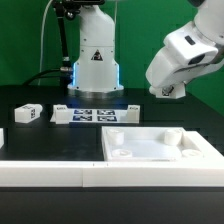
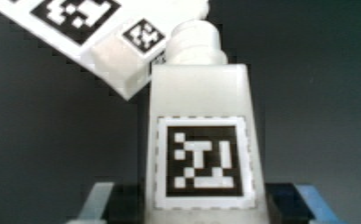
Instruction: Assemble one leg
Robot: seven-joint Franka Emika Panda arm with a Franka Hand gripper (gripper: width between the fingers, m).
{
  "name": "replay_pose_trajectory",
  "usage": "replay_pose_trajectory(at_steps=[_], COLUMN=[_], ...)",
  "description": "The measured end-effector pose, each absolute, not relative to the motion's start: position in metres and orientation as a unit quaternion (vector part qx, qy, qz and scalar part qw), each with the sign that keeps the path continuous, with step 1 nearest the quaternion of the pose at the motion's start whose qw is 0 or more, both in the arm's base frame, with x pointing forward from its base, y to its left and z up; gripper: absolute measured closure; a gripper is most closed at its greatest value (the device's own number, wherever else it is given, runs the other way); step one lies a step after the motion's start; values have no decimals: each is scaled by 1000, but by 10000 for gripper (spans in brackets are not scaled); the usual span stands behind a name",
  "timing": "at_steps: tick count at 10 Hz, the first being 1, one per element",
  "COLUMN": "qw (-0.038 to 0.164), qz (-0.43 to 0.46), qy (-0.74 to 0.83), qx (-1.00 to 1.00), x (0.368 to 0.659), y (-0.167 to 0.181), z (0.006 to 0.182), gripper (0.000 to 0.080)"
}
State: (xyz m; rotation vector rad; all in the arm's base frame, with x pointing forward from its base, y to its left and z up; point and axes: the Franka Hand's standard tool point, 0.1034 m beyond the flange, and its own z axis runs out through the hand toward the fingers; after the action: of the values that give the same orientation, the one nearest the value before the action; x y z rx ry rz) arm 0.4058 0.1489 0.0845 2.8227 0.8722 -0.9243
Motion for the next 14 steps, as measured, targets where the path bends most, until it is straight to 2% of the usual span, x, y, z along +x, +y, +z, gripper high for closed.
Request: replay_pose_trajectory(at_steps=[3,6,8,13,14], qw=[12,-6,-9,-19,-16], qz=[-200,-155,-106,53,30], qy=[279,224,221,217,215], qx=[939,962,970,974,976], x=[415,433,449,458,456], y=[144,139,136,131,128], z=[83,91,99,94,103], gripper=[508,508,508,508,508])
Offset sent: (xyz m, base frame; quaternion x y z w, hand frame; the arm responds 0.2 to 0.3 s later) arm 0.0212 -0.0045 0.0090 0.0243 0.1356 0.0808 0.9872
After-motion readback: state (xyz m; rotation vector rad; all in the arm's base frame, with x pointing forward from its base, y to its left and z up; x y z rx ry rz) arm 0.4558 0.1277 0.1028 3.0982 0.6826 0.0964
